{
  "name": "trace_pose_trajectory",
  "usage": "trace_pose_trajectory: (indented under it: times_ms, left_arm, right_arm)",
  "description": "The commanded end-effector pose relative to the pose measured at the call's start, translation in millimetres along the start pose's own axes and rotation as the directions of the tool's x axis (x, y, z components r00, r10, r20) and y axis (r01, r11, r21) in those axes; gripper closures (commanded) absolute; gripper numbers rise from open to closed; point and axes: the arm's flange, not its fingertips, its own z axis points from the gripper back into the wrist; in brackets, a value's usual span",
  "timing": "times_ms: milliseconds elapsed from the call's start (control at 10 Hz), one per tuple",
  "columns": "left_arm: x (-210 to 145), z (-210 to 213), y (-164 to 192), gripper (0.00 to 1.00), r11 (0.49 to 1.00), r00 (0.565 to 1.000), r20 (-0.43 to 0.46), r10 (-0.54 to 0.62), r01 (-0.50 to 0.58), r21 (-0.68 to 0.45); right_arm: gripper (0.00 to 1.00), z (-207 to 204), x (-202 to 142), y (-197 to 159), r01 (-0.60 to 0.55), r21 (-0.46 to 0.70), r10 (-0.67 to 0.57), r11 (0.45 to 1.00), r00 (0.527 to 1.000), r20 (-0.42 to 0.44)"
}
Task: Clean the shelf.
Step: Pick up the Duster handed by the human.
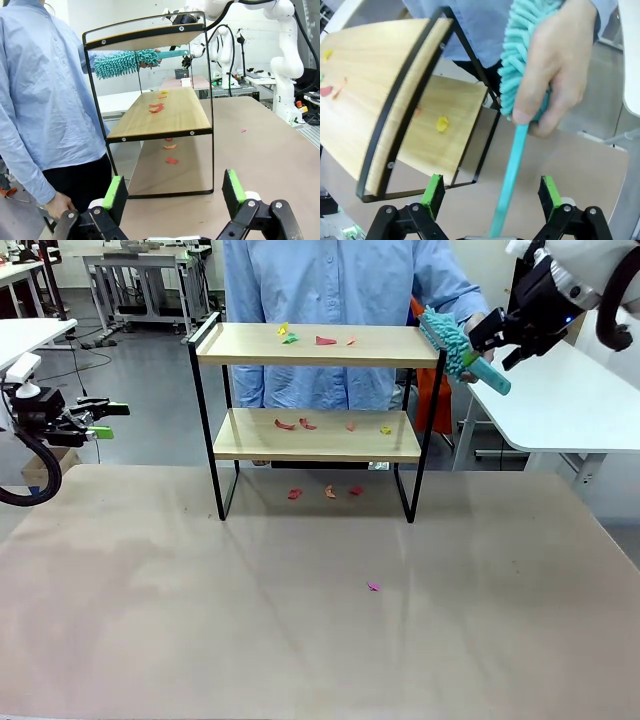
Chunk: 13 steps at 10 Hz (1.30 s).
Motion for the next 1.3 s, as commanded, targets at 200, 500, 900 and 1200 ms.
trace_pose_trajectory:
  times_ms: [200,500,900,1200]
  left_arm:
    - [2,0,0,0.00,1.000,1.000,-0.009,-0.007,0.007,-0.005]
    - [2,0,0,0.00,1.000,1.000,-0.009,-0.007,0.007,-0.005]
    - [2,0,0,0.00,1.000,1.000,-0.009,-0.007,0.007,-0.005]
    - [2,0,0,0.00,1.000,1.000,-0.009,-0.007,0.007,-0.005]
  right_arm:
    - [0.37,-7,-2,-6,0.025,-0.045,-0.027,0.999,0.999,-0.045]
    - [1.00,-6,-4,-4,0.009,-0.081,-0.015,0.997,0.997,-0.076]
    - [1.00,-4,-6,1,0.001,-0.144,-0.015,0.990,0.995,-0.095]
    - [1.00,-4,-7,1,0.003,-0.182,-0.023,0.983,0.994,-0.110]
